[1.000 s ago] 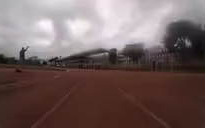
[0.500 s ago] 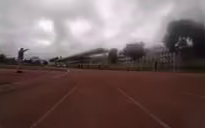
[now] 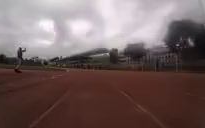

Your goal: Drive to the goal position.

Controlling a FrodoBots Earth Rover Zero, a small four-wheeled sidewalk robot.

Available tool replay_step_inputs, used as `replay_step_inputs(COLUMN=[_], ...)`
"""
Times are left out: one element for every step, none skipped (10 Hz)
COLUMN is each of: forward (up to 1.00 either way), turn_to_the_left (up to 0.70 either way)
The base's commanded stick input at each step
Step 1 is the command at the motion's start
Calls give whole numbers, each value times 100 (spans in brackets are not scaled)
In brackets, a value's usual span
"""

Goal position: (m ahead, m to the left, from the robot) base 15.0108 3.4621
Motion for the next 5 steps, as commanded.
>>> replay_step_inputs(forward=[70, 70, 70, 70, 70], turn_to_the_left=[0, 0, 0, 0, 0])
